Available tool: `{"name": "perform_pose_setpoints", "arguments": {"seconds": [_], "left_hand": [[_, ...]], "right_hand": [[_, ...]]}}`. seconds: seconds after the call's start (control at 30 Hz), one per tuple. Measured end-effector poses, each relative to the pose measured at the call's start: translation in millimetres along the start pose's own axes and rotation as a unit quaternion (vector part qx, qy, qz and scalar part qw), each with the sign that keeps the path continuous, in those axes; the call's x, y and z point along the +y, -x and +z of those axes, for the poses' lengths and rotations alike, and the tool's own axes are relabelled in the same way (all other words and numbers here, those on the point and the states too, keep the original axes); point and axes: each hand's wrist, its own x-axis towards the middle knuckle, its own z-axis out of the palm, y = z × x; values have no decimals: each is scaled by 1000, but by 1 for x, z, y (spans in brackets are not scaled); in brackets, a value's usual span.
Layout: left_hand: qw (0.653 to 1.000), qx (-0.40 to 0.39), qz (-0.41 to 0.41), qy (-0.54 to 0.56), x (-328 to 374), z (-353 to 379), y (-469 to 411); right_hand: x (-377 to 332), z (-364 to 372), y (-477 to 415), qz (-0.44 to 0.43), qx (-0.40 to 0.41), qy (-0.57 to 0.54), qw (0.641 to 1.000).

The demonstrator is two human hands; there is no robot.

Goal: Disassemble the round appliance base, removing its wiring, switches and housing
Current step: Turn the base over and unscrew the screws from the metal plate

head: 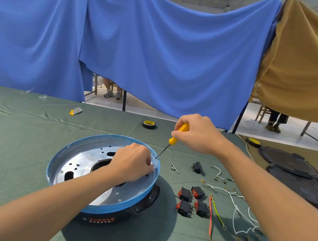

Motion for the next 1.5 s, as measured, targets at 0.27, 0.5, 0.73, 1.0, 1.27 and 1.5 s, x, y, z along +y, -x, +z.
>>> {"name": "perform_pose_setpoints", "arguments": {"seconds": [0.27,0.5,0.73,1.0,1.27,1.5], "left_hand": [[999,-44,13,7,-1,-4,-2],[984,39,116,-127,2,-6,-3],[998,67,-8,18,9,-33,-16],[961,99,-95,241,11,-47,-17],[955,95,-94,265,8,-41,-18],[993,-12,-78,82,-25,-19,-9]], "right_hand": [[4,0,2,9,20,-10,1000],[5,2,4,53,112,-123,985],[3,4,3,128,147,-274,942],[1,37,10,98,42,-257,961],[-1,55,5,110,24,-198,974],[29,79,-7,229,2,-45,972]]}}
